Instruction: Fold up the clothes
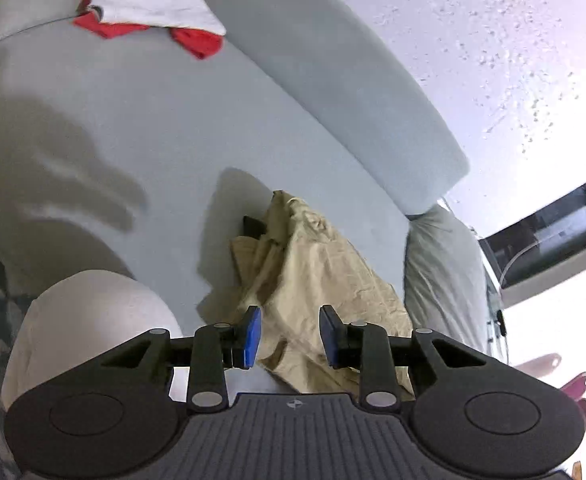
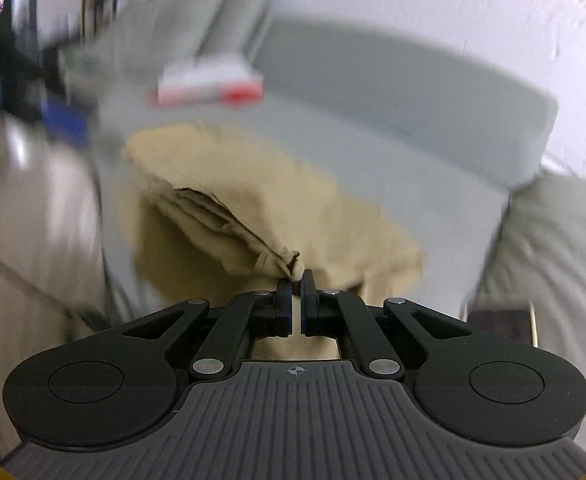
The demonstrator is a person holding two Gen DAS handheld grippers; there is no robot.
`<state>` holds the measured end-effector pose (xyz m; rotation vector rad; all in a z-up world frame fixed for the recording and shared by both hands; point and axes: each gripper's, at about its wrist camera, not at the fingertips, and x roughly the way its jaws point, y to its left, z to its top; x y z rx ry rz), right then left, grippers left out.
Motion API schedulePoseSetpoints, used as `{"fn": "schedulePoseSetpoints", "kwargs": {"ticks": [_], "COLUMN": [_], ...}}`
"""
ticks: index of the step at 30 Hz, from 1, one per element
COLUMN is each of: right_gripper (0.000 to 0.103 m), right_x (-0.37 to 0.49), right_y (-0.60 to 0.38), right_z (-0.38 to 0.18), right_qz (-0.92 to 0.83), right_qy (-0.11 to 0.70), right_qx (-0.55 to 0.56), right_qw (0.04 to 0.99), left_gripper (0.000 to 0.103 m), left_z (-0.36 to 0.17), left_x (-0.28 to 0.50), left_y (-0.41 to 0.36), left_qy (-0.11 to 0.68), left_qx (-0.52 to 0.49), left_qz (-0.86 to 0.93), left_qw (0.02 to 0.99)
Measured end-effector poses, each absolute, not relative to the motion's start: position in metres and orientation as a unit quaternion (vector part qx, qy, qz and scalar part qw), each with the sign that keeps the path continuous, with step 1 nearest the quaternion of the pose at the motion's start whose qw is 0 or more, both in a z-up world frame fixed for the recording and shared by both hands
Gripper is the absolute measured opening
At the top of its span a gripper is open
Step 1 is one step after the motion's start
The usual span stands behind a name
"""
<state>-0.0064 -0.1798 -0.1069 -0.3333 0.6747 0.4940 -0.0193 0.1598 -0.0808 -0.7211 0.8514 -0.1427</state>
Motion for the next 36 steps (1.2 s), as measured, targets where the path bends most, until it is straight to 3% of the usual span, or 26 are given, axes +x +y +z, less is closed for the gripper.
{"fn": "schedulePoseSetpoints", "kwargs": {"ticks": [3,5,8,11,13,15,18,21,24,25,27,29,30,36], "right_gripper": [0.0,0.0,0.0,0.019,0.051,0.055,0.054,0.053,0.053,0.053,0.052,0.036,0.016,0.01], "right_x": [-0.013,-0.013,-0.017,-0.02,-0.022,-0.018,-0.003,0.01,0.022,0.025,0.029,0.03,0.031,0.044], "right_y": [-0.181,-0.185,-0.195,-0.222,-0.244,-0.262,-0.271,-0.264,-0.257,-0.256,-0.255,-0.255,-0.252,-0.25], "right_z": [-0.115,-0.112,-0.111,-0.101,-0.096,-0.098,-0.116,-0.134,-0.149,-0.155,-0.166,-0.168,-0.166,-0.117], "right_qz": [0.227,0.217,0.193,0.172,0.165,0.156,0.148,0.128,0.105,0.094,0.08,0.088,0.093,0.11], "right_qy": [0.345,0.348,0.377,0.4,0.403,0.408,0.427,0.447,0.463,0.469,0.471,0.45,0.44,0.396], "right_qx": [-0.179,-0.169,-0.126,0.004,0.128,0.248,0.387,0.438,0.442,0.443,0.452,0.469,0.468,0.433], "right_qw": [0.893,0.896,0.897,0.9,0.891,0.865,0.804,0.769,0.761,0.758,0.753,0.755,0.761,0.802], "left_gripper": [0.031,0.039,0.044,0.05,0.05,0.05,0.049,0.04,0.018,0.005,0.001,0.0,0.0,0.0], "left_z": [-0.081,-0.085,-0.093,-0.098,-0.102,-0.108,-0.115,-0.118,-0.119,-0.12,-0.114,-0.104,-0.098,-0.07], "left_x": [0.0,0.019,0.04,0.045,0.05,0.055,0.06,0.059,0.06,0.06,0.059,0.057,0.056,0.045], "left_y": [0.139,0.126,0.125,0.127,0.124,0.122,0.12,0.12,0.12,0.12,0.118,0.114,0.113,0.127], "left_qy": [0.395,0.394,0.413,0.415,0.419,0.426,0.435,0.44,0.441,0.441,0.434,0.422,0.415,0.391], "left_qx": [-0.286,-0.232,-0.233,-0.254,-0.239,-0.24,-0.244,-0.239,-0.233,-0.232,-0.219,-0.2,-0.197,-0.335], "left_qz": [-0.065,-0.039,-0.017,-0.036,-0.04,-0.045,-0.053,-0.059,-0.059,-0.06,-0.063,-0.068,-0.07,-0.093], "left_qw": [0.871,0.889,0.88,0.873,0.875,0.871,0.865,0.864,0.865,0.865,0.872,0.882,0.885,0.852]}}
